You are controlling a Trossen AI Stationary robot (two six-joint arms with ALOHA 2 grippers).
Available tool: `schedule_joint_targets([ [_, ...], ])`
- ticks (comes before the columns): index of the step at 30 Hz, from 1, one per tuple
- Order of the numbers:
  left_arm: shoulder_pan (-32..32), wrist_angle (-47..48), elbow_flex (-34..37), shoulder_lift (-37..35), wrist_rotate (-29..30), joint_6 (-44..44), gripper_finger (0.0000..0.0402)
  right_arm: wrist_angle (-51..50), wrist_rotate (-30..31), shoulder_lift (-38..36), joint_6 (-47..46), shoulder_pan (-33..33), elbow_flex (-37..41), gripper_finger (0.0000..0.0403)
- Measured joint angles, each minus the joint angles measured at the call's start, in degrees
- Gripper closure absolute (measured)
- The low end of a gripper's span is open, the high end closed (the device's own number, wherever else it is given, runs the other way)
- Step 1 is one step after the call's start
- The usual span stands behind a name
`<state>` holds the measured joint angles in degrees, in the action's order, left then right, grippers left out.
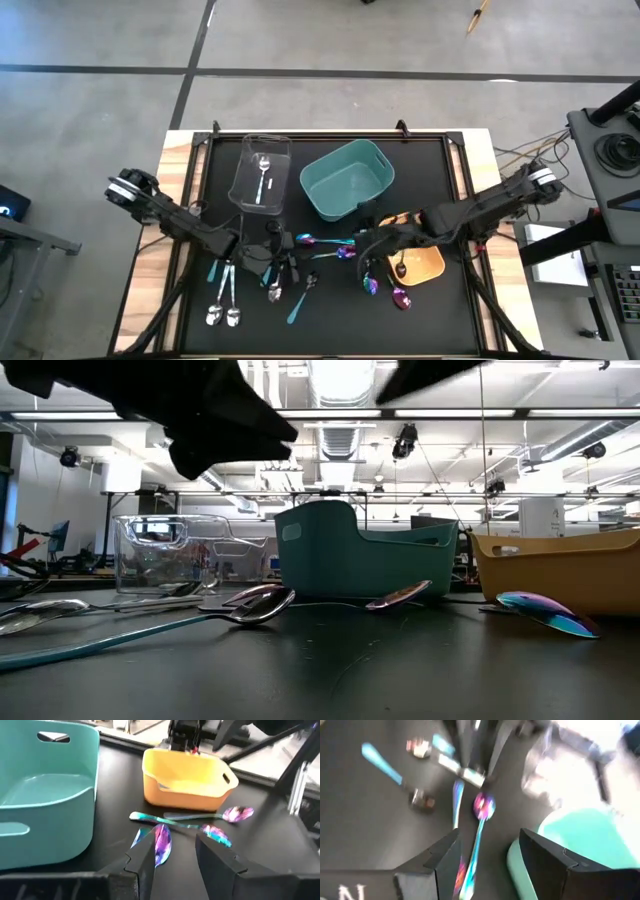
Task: Sort silverware by color (type)
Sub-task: Put the purple spoon into the green bin
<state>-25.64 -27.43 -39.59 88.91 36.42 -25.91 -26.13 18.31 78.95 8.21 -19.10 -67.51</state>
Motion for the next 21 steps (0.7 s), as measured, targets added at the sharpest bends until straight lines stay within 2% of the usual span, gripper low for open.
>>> schedule_joint_targets([
  [5,0.9,-4.3,0.0,1.5,-0.1,0.9,0.0279,8.5,-0.1,-5.2,4.1,0.0,3.0,0.0211],
  [12,1.0,-10.9,-0.1,4.9,-1.8,1.7,0.0279,18.1,-0.3,-9.9,8.0,-0.1,11.6,0.0211],
  [21,1.4,-10.5,-4.6,9.5,-1.6,3.4,0.0279,19.2,-0.3,-13.3,10.7,0.0,12.5,0.0211],
])
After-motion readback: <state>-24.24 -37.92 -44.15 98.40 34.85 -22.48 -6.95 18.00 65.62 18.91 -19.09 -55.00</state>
